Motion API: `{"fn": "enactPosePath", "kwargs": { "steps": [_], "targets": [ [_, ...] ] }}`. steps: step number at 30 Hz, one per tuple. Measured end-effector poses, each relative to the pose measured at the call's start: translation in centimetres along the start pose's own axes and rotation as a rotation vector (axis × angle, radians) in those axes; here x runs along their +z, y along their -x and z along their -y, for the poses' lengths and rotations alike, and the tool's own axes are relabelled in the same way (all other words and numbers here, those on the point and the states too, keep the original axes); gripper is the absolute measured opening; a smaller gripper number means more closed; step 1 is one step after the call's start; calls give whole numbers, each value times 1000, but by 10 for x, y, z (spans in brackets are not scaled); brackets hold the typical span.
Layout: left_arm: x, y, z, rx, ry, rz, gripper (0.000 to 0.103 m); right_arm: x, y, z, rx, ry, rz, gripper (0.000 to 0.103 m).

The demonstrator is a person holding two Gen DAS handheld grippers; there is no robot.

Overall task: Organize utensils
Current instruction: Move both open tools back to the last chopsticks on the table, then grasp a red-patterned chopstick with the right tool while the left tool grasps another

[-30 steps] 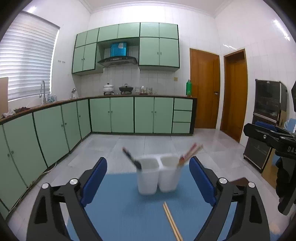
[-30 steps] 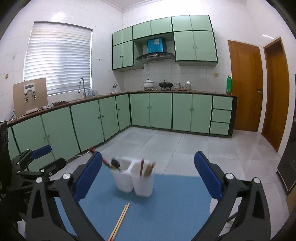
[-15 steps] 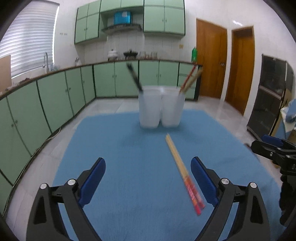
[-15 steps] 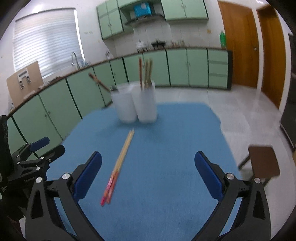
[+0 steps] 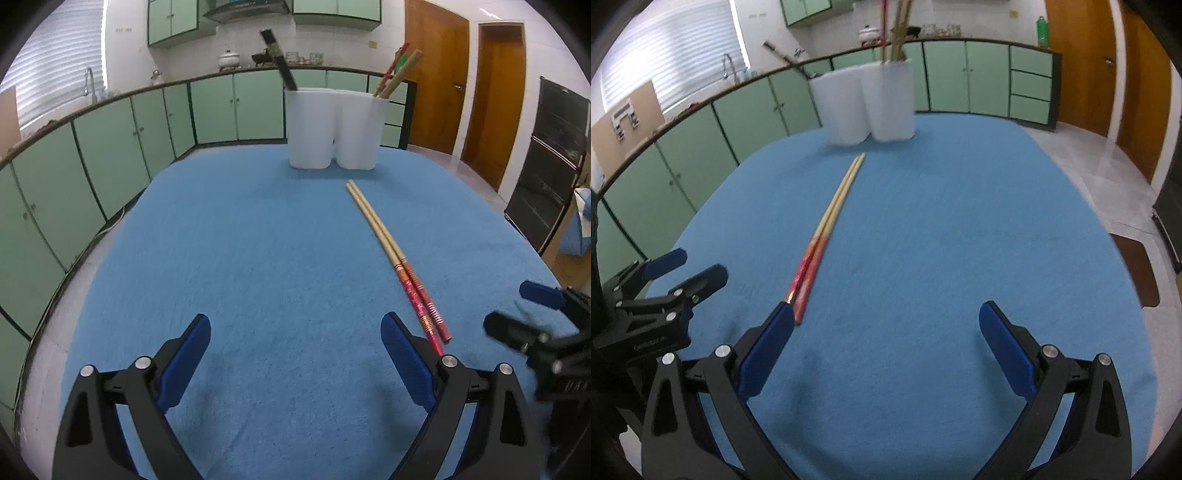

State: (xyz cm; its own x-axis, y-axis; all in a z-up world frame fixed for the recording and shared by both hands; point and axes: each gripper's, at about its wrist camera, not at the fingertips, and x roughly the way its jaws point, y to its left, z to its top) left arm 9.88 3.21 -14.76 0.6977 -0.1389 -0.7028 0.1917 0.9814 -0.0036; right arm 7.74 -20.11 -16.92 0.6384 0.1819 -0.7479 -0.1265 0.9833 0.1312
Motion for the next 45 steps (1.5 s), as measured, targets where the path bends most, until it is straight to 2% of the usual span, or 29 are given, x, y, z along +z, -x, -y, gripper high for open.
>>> {"fn": "enactPosePath", "kwargs": {
  "steps": [4, 6, 16, 22, 25, 28, 30, 32, 36, 45],
  "targets": [
    [2, 3, -6, 9, 12, 0, 91, 0, -3, -11, 2, 32, -14, 91],
    [2, 2, -8, 11, 18, -1, 91, 1, -6, -15, -1, 51, -28, 80],
    [2, -1, -12, 9, 47, -6, 91, 5, -13, -29, -9, 92, -60, 67],
    [2, -2, -12, 6, 55, -7, 91, 5, -17, -42, -49, 142, -65, 59],
    [2, -2, -12, 7, 59, -9, 91, 5, -18, -47, -47, 162, -62, 49],
    [2, -1, -13, 6, 62, -7, 91, 5, -18, -49, -28, 169, -60, 31],
    [2, -1, -13, 8, 61, -6, 91, 4, -18, -49, -15, 165, -59, 14],
    [2, -1, -13, 10, 56, -7, 92, 5, -17, -44, 6, 143, -61, 6],
    [3, -1, -6, 7, 39, -7, 92, 6, -17, -32, 28, 99, -59, 5],
    [0, -2, 30, -66, -5, -29, 91, 3, -3, 21, -57, 14, -43, 5]
  ]
}}
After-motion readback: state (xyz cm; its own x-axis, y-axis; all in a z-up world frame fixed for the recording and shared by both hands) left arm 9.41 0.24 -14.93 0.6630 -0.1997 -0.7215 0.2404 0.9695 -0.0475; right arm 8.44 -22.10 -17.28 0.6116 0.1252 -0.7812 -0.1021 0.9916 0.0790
